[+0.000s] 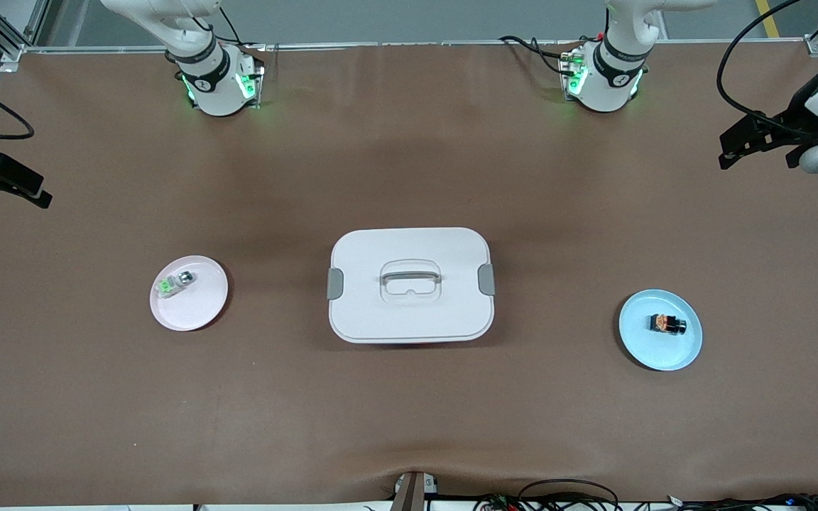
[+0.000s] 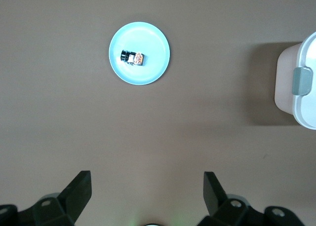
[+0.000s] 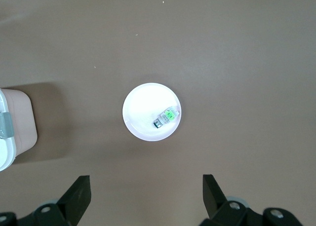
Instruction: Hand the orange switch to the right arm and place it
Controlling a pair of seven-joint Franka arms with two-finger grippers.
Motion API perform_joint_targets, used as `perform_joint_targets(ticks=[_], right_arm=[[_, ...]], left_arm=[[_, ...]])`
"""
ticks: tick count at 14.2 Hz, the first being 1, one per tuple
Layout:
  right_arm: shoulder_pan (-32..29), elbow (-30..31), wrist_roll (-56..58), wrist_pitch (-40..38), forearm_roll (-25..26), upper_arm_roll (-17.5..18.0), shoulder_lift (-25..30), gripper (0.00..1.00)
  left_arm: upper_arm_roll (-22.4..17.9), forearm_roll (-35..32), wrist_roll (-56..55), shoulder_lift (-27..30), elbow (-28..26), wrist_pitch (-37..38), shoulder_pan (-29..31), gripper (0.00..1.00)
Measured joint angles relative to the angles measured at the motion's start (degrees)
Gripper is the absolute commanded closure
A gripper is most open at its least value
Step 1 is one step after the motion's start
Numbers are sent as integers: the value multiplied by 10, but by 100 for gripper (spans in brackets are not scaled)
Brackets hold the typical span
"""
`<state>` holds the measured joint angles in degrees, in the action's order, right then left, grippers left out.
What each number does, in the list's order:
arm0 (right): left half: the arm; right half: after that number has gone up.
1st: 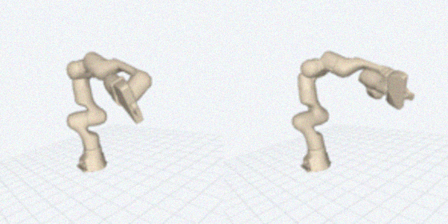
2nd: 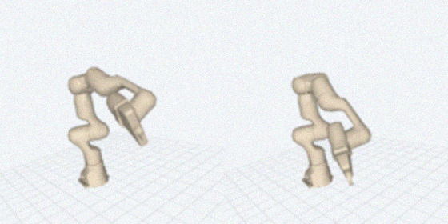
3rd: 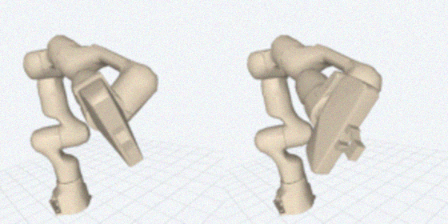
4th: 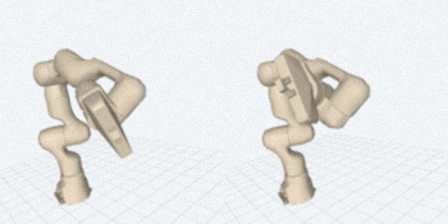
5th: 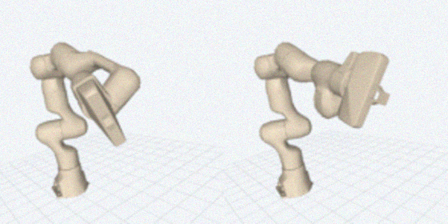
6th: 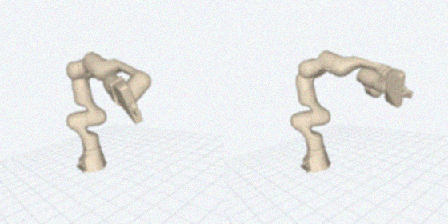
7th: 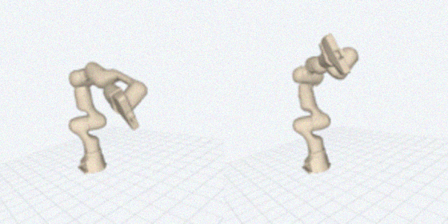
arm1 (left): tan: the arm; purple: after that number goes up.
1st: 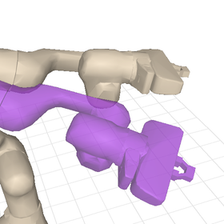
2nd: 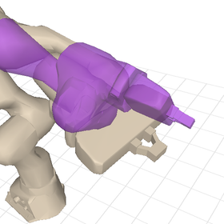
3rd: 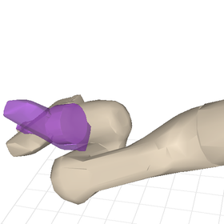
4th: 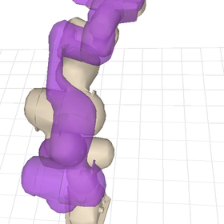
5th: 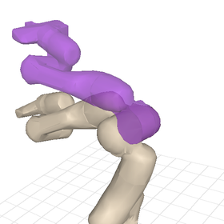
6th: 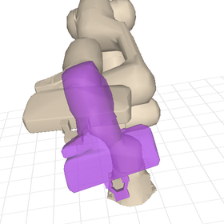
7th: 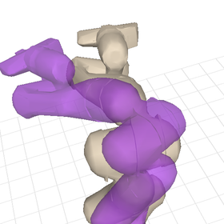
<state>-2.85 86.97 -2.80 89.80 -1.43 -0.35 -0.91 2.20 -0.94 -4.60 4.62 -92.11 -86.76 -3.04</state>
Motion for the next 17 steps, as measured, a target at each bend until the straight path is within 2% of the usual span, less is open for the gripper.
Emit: perform_joint_targets(ticks=[7,10,14,17], right_arm=[[0,0,0,1,0,0,0,0],[0,0,0,2,0,0,0,0],[0,0,0,8,0,-1,0,0],[0,1,0,15,0,0,0,0]], left_arm=[[-1,0,0,-6,0,1,2,0],[-7,0,1,-35,-1,-3,3,0],[-13,0,3,-104,-5,-52,13,0],[-13,0,4,-137,-41,-132,21,0]])
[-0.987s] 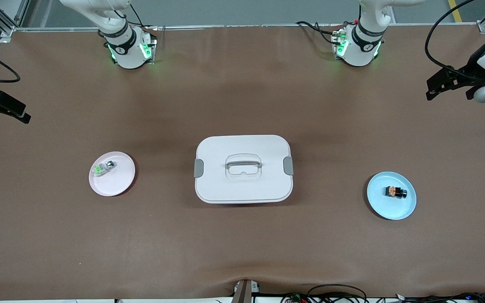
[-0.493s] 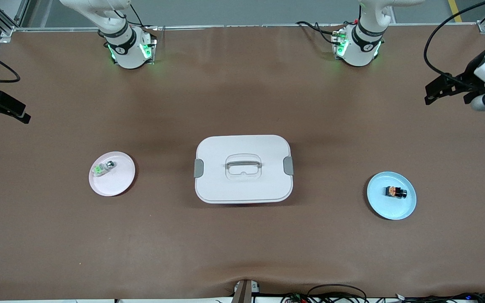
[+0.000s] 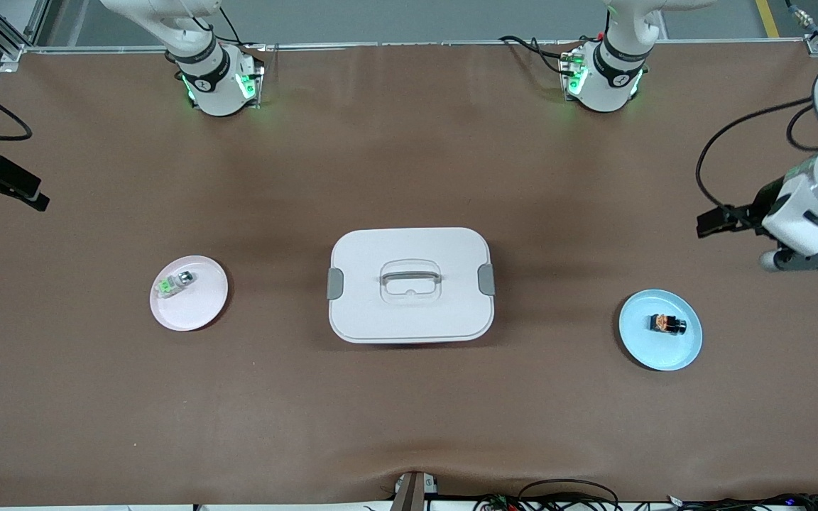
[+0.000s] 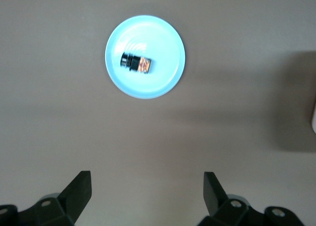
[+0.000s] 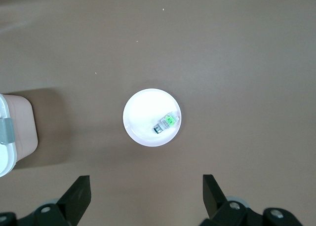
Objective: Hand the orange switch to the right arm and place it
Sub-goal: 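Reach the left gripper down to the orange switch on the blue plate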
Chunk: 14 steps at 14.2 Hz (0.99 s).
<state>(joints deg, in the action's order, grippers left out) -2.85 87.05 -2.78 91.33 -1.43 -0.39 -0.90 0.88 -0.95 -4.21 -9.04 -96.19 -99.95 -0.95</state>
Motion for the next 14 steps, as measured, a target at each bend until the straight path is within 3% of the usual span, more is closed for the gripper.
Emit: perform_joint_targets(ticks=[4,14], right_arm=[[1,1,0,2,4,1,0,0],[1,4,0,5,7,1,0,0]], left_arm=[[0,0,37,-31,-77,-136,14,0],[-1,-3,194,-149,-143,-379,44,0]])
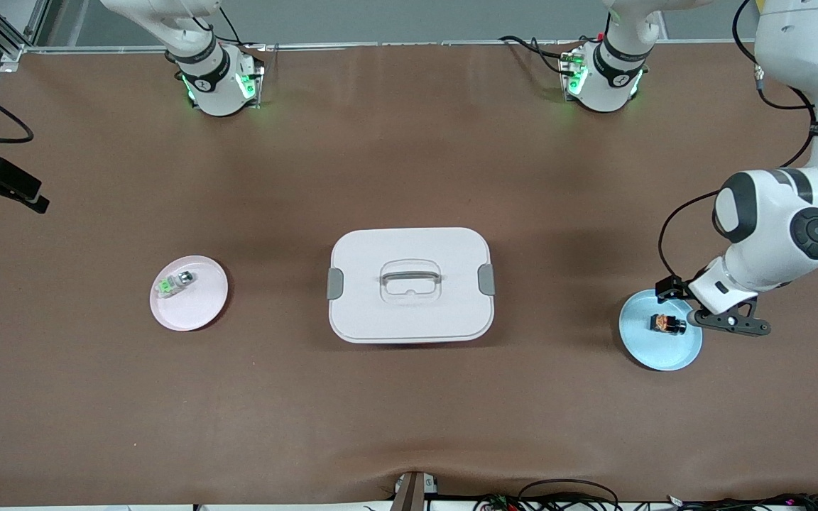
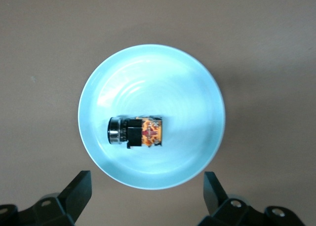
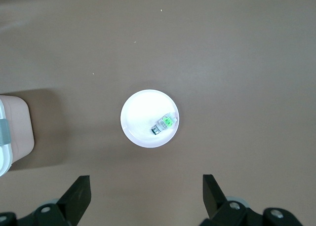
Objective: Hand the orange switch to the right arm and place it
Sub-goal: 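Reach the left gripper down to the orange switch on the blue plate, then close the left gripper on the orange switch and lift it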
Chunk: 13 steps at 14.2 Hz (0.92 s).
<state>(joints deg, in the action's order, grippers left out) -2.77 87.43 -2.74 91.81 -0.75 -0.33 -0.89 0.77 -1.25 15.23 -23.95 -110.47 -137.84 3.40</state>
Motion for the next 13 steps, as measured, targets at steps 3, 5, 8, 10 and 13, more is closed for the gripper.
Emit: perform_joint_targets(ticks=[3,5,8,10,13], right_arm=[[0,1,0,4,0,0,0,0],[0,3,1,16,1,-1,0,0],[0,6,9,18,1,-4,0,0],[0,8,10,18,1,-4,0,0],[-1,8,10,18,1,-5,0,0]], left_arm=[[-1,0,41,-32,-4,-47,24,0],[-1,0,43,-47,-5,-62,27,0],[1,0,43,-57,-5,-70,24,0],[2,0,43,-62,-5,-81,22,0],[2,0,43,-78,-4,-110,21,0]])
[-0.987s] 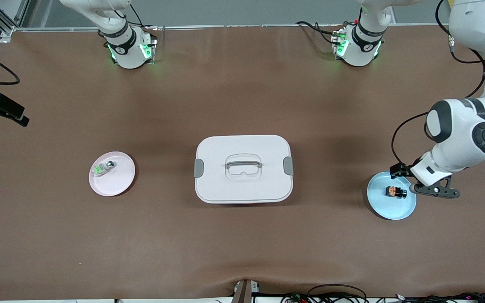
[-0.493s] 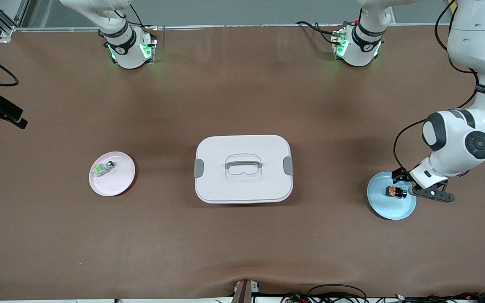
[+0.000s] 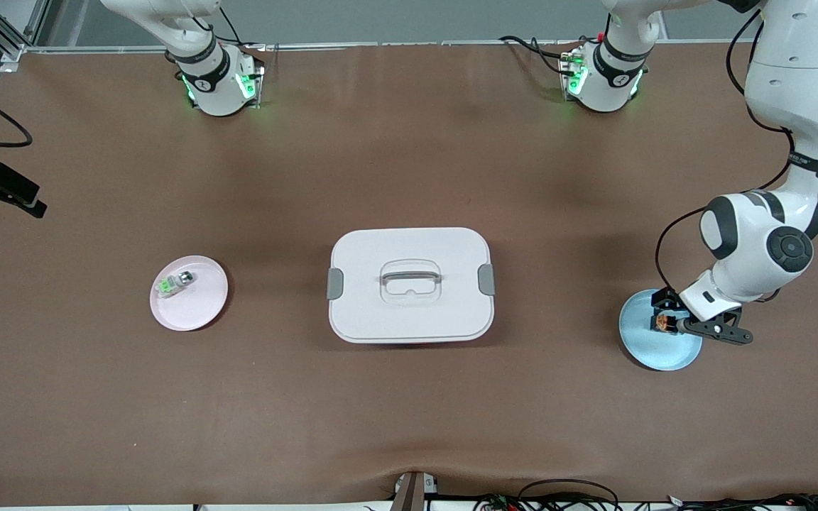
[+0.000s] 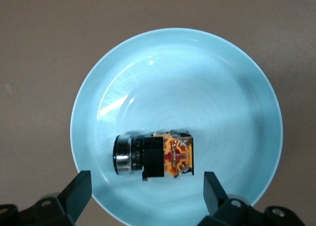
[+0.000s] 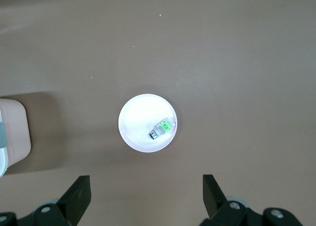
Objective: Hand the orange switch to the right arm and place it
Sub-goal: 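Close the left gripper on the orange switch and lift it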
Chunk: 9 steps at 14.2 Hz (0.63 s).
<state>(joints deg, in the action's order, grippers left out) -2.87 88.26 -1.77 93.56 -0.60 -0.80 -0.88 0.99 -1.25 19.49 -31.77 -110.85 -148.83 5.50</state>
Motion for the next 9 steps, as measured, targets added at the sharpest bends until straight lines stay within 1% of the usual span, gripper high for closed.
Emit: perform_joint_targets(ticks=[9], right_arm=[[-1,0,1,0,0,0,0,0]], left_arm=[[1,0,0,-34,12,-31,-2,0]])
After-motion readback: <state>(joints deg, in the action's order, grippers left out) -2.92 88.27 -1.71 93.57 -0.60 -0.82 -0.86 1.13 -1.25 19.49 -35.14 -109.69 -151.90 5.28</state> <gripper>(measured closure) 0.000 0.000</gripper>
